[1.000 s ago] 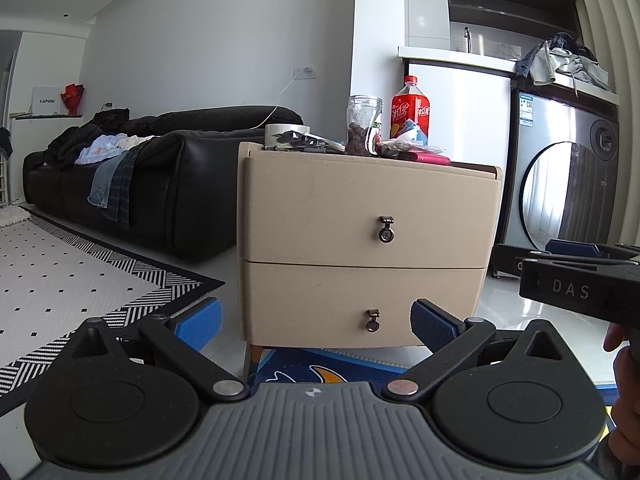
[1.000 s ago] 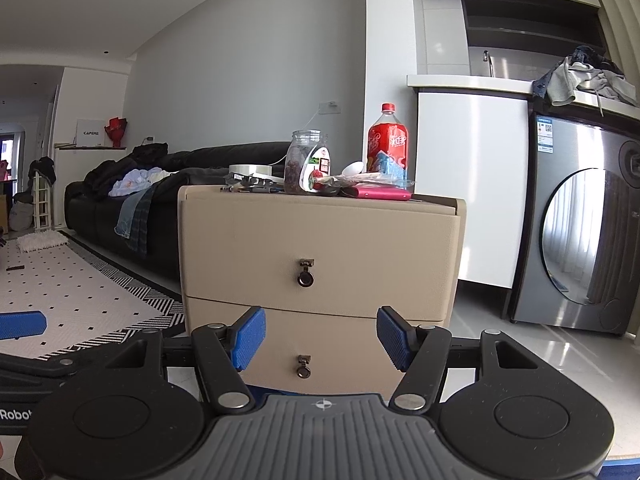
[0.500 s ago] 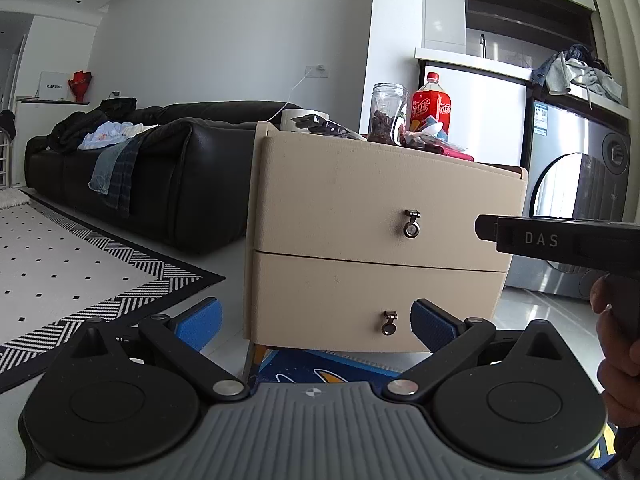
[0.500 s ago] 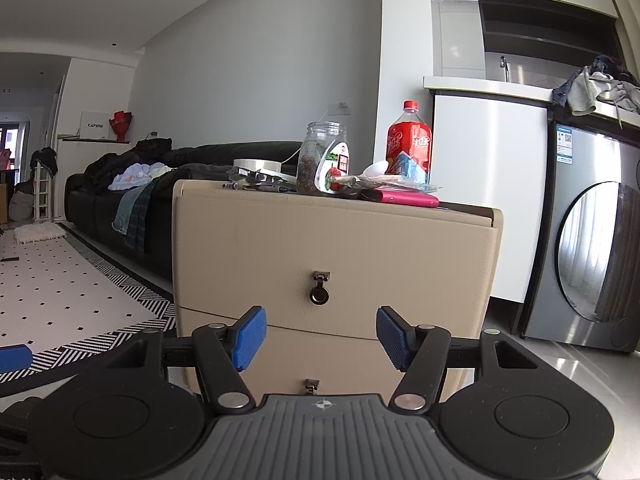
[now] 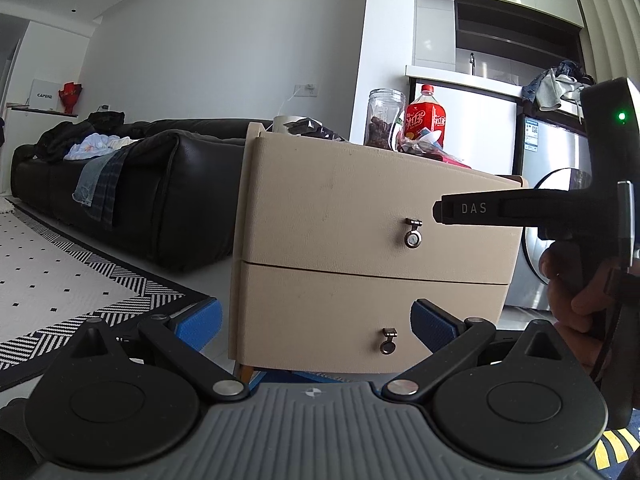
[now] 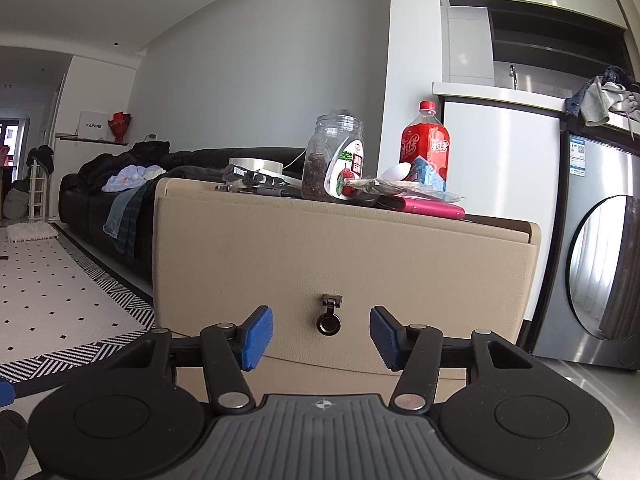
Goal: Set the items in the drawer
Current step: 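Move the right gripper toward the top drawer knob of the beige nightstand, then close the right gripper on the top drawer knob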
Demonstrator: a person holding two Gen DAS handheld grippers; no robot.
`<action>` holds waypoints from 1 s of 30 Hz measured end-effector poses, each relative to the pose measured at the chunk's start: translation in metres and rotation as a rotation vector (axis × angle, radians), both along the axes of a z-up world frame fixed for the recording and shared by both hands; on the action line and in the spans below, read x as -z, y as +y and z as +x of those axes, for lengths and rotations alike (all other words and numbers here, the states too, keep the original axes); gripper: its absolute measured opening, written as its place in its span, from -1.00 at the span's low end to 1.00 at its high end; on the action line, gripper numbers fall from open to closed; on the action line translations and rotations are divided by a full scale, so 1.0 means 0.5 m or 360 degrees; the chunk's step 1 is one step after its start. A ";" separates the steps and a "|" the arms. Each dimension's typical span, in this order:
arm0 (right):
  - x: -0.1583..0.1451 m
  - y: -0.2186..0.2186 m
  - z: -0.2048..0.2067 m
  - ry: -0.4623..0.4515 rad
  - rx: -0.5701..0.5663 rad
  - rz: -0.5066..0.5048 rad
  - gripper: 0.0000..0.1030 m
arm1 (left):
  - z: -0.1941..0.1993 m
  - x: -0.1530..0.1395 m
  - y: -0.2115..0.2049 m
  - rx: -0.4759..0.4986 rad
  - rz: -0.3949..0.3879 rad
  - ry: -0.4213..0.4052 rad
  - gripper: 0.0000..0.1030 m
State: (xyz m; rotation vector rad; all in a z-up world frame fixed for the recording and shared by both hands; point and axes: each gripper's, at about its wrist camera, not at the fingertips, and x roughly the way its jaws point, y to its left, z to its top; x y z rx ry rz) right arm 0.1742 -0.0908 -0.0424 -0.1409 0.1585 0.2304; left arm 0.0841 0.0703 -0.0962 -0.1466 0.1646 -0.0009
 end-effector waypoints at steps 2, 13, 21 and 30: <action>0.007 0.007 0.017 -0.0001 -0.0005 -0.0008 0.08 | 0.007 0.017 0.004 0.0011 -0.0014 -0.0023 1.00; 0.034 0.034 0.091 -0.0055 0.0018 -0.0055 -0.02 | 0.033 0.084 0.016 0.0094 -0.0123 -0.0069 1.00; 0.055 0.038 0.130 -0.0058 0.0054 -0.0063 -0.21 | 0.042 0.108 0.030 0.0129 -0.0225 -0.0007 1.00; 0.069 0.043 0.161 -0.0070 0.0109 -0.0077 -0.37 | 0.045 0.113 0.027 0.0126 -0.0236 -0.0001 1.00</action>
